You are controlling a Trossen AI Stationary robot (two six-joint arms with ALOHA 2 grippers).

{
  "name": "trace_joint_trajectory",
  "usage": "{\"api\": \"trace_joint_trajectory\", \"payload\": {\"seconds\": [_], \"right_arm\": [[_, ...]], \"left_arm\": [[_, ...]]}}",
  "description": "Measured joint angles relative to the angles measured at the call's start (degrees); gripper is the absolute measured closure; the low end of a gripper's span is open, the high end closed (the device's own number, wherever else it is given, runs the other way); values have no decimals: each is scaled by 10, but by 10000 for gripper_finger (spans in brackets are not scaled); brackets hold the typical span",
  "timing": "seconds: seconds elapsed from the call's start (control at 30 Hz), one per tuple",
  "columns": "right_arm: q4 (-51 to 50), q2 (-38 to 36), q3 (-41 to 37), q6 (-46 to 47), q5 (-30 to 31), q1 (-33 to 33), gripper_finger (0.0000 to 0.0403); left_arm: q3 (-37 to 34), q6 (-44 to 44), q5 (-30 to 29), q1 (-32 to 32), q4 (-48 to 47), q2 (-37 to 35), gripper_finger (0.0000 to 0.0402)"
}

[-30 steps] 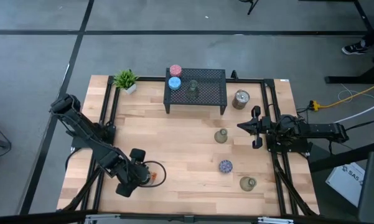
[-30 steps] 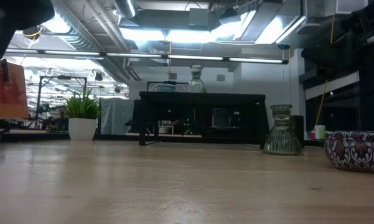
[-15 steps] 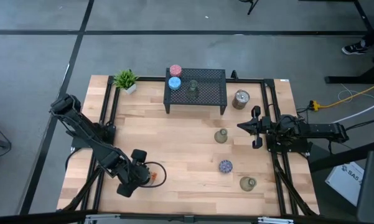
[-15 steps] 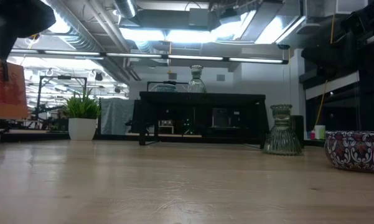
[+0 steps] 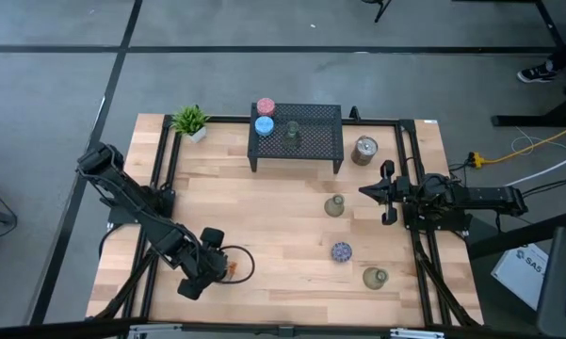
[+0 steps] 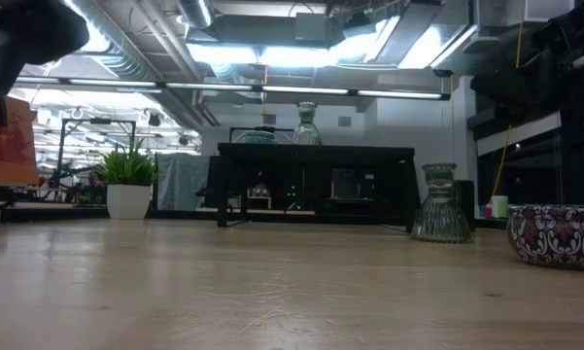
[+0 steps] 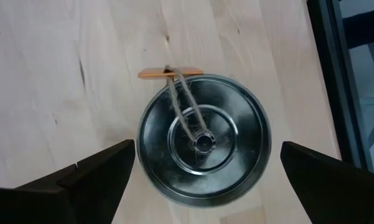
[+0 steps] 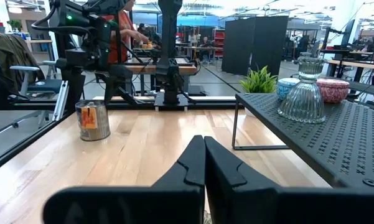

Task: Pick & Place candle stick holders
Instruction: Put the bottom silver scented candle on the shelf

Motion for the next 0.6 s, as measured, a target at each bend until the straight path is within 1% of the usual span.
{"api": "trace_joint_trajectory", "payload": {"seconds": [0.27,0.4,0.6], "right_arm": [[0,0,0,0,0,0,402],[0,0,0,0,0,0,402],[0,0,0,0,0,0,402]], "left_arm": [[0,0,-8,0,1,1,2],[0,0,-9,0,22,14,2],[0,25,-9,0,45,38,2]]}}
